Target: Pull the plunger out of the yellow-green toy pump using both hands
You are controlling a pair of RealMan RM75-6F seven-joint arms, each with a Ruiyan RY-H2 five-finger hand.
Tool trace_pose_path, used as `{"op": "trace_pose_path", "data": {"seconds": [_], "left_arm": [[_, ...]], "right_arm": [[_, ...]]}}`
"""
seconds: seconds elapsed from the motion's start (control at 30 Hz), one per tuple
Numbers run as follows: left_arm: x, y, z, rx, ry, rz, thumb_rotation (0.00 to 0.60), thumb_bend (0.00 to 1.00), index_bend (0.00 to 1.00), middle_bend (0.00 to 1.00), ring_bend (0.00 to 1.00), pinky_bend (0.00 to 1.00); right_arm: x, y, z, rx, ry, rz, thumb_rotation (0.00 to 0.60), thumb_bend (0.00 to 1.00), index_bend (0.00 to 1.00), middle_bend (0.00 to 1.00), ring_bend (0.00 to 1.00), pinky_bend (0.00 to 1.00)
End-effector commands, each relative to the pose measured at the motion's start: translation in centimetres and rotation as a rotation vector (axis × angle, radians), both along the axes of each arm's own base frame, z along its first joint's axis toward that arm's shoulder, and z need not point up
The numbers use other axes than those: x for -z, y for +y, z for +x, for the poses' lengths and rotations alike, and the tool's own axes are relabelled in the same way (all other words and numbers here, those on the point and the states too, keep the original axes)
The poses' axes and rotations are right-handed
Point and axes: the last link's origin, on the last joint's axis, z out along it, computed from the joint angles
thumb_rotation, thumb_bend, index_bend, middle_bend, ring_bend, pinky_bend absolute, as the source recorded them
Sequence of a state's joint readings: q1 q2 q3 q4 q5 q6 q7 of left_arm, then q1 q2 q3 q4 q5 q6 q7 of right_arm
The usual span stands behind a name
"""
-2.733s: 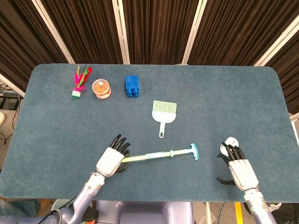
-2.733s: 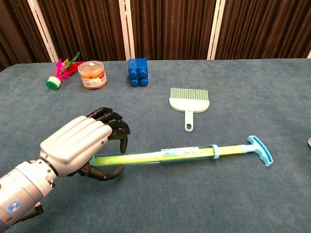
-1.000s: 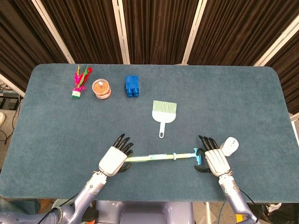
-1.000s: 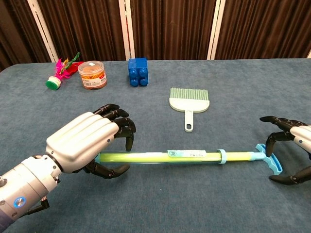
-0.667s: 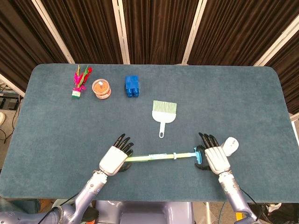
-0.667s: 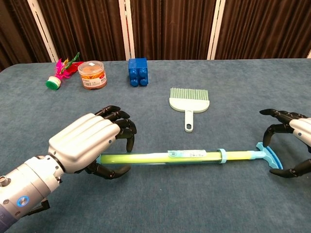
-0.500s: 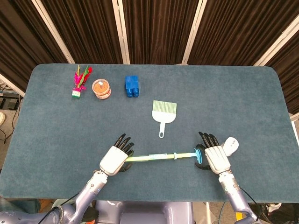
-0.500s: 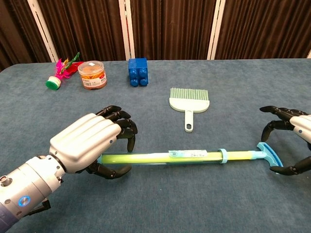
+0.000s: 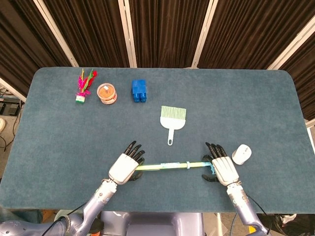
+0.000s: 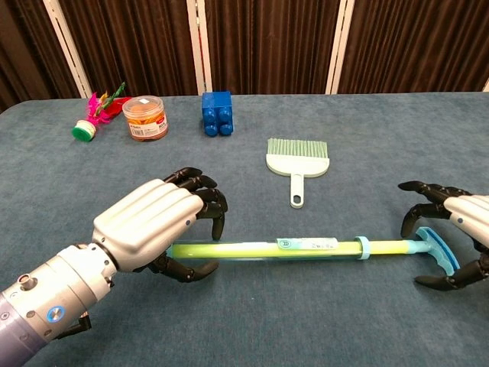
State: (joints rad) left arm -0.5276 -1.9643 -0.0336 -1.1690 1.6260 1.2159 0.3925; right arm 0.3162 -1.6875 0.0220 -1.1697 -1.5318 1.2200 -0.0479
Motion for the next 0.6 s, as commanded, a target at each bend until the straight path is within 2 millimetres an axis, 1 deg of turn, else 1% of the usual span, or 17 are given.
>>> {"op": "trace_pose_path", "data": {"seconds": [0.03, 0.13, 0.23, 0.47, 0.6], "left_arm": [[0.1, 0.0, 0.0, 0.002, -0.001, -0.001, 0.600, 0.52, 0.68, 0.24, 0.10, 0.06], [0.1, 0.0, 0.1, 0.002, -0.003, -0.003, 0.600, 0.52, 0.68, 0.24, 0.10, 0.06], [0.0, 0.0, 0.1, 0.007, -0.008, 0.002, 0.600, 0.52, 0.68, 0.24, 0.10, 0.06], [-1.0, -0.4, 0.2, 0.027, -0.024, 0.029, 0.600, 0.51, 0.68, 0.24, 0.10, 0.06], [-1.2, -0.6, 0.3, 0.033, -0.024, 0.038, 0.600, 0.51, 0.68, 0.24, 0.10, 0.06]], "right_arm": [[0.2, -0.1, 0.0, 0.002, 0.000, 0.003, 0.600, 0.22, 0.40, 0.04, 0.00, 0.08], [0.5, -0.1, 0.0, 0.002, 0.003, 0.006, 0.600, 0.23, 0.44, 0.05, 0.00, 0.08], [0.6, -0.3, -0.3, 0.009, 0.016, 0.006, 0.600, 0.25, 0.51, 0.06, 0.00, 0.08], [0.4, -0.7, -1.6, 0.040, 0.043, -0.012, 0.600, 0.37, 0.72, 0.13, 0.00, 0.08], [0.0, -0.9, -2.1, 0.045, 0.053, -0.033, 0.600, 0.40, 0.76, 0.15, 0.00, 0.08]]}}
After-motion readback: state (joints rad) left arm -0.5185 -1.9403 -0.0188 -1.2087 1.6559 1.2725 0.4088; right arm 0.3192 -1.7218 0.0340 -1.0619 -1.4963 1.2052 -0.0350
